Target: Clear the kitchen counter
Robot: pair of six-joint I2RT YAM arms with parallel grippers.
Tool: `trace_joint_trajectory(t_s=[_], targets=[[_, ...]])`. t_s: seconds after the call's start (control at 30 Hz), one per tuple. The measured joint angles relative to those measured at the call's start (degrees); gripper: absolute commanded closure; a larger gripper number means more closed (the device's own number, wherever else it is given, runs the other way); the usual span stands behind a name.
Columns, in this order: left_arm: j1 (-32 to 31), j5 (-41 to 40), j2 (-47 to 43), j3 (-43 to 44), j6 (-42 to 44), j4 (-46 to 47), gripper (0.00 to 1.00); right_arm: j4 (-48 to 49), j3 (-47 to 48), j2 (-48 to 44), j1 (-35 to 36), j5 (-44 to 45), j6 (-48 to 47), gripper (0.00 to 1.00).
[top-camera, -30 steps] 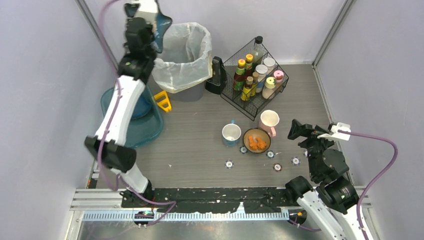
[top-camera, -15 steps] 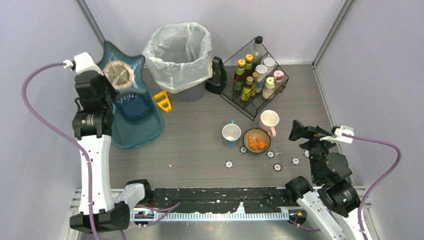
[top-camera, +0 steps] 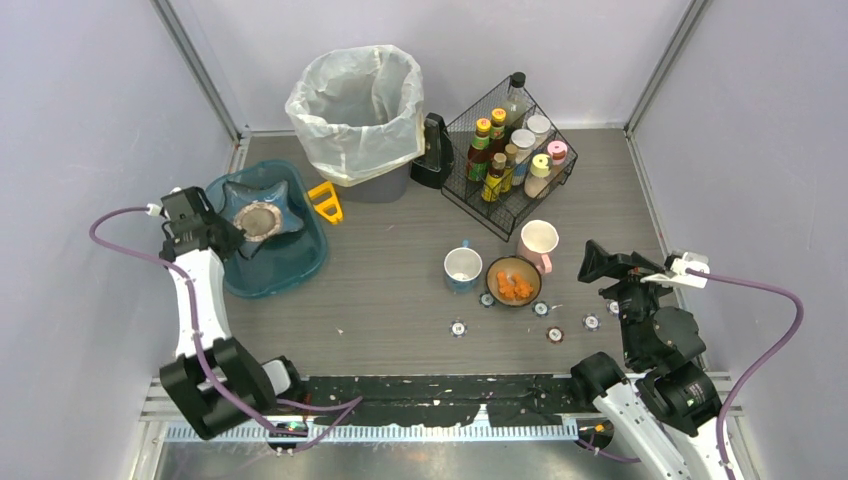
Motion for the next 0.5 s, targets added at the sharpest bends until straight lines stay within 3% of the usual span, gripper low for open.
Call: trace_joint_trajectory(t_s=[0.5], targets=[[1.5,1.8,22.8,7.1,-4.6,11.4,0.98,0.0,0.0,0.0,0.0,0.0,0.0,0.05]])
